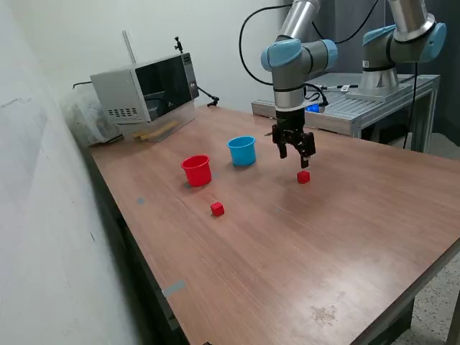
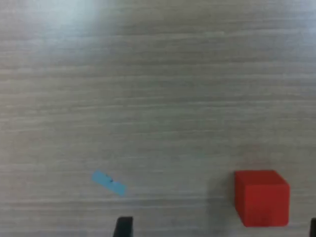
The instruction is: Place red objects in the red bin, and blue objects in the blue bin.
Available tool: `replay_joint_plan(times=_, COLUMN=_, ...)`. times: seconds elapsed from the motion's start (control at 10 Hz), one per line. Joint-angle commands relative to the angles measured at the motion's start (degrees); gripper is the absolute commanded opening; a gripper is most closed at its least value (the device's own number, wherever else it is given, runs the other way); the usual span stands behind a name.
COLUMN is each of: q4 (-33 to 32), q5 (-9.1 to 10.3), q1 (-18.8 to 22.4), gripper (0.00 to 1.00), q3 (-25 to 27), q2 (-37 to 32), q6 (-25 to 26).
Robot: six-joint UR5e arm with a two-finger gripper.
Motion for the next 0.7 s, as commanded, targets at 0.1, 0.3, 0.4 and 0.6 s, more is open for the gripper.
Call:
replay_joint_plan(times=0.1, q4=-0.07, q5=1.32, q1=1.84, gripper=1.00, q3=0.20, q2=0.38, q6=0.01)
replay_joint_plan(times=0.3, q4=0.02, q5=1.76, q1=2.72, gripper=1.00, q3=0.38, q2=0.38, q6=0.01)
replay_joint_plan(times=0.4, q4=-0.16, q5=1.85, q1=3.24, gripper=1.00, q3=0.29, q2=0.38, q6=0.01)
replay_joint_plan(times=0.6, q4=-0.34, q5=1.85, q1=2.81, gripper=1.00, q3=-0.06, q2=0.47, q6=-0.07)
